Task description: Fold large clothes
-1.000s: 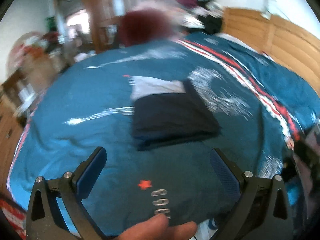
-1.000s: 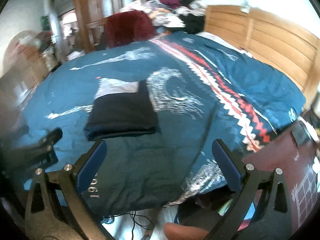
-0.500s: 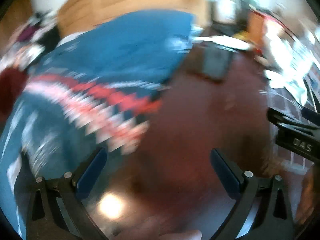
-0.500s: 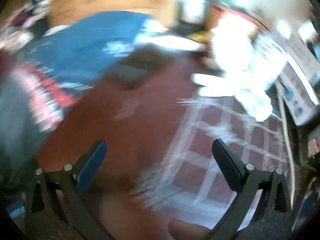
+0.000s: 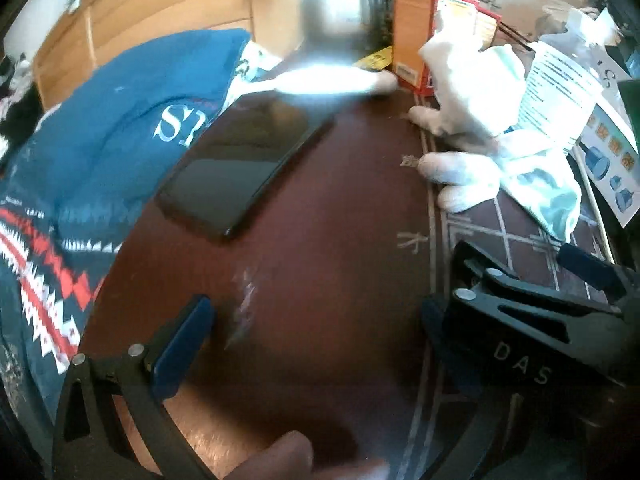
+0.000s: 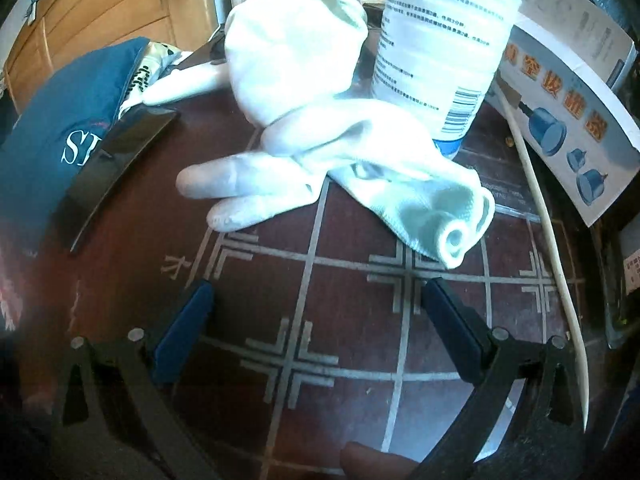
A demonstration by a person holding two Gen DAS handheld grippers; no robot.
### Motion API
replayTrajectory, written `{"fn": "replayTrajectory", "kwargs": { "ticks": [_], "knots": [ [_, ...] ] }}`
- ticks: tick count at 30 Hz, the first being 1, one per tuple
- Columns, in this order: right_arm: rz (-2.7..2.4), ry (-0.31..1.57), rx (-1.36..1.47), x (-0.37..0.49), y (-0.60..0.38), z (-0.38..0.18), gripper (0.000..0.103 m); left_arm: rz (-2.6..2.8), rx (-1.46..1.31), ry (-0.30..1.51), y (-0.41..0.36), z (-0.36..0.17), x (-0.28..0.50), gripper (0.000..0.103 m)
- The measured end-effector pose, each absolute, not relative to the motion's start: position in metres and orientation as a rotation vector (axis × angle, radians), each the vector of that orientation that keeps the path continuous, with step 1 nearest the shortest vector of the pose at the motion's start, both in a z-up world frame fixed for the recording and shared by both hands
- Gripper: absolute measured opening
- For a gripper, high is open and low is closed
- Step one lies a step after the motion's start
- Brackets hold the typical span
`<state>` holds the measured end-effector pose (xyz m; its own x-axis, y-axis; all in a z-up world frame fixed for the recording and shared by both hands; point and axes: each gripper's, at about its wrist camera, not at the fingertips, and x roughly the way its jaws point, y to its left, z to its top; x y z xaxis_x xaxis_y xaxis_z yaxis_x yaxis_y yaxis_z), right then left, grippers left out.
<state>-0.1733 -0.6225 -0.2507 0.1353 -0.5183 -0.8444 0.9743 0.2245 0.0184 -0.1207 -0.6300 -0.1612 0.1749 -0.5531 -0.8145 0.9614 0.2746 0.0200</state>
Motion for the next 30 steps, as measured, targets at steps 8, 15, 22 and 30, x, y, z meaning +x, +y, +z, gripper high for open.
{"fn": "replayTrajectory", "kwargs": {
  "ticks": [8, 15, 22, 30],
  "knots": [
    [-1.22, 0.808, 0.689, -0.1719, -0.6291, -0.2486, 0.103, -1.191, 0.613, 0.822, -0.6241, -0.1611, -0.1146, 0.103],
    [-1.221, 0.808, 0.687, -0.1729, -0.6257, -0.2488, 0.103, -1.19, 0.613, 0.822, -0.6241, -0.1608, -0.115, 0.103],
    [-1.222, 0.807, 0.685, -0.173, -0.626, -0.2488, 0.103, -1.19, 0.613, 0.822, -0.6241, -0.1607, -0.1152, 0.103],
    [-1.222, 0.807, 0.684, -0.1727, -0.627, -0.249, 0.103, -1.19, 0.613, 0.822, -0.624, -0.1609, -0.1147, 0.103]
  ]
}}
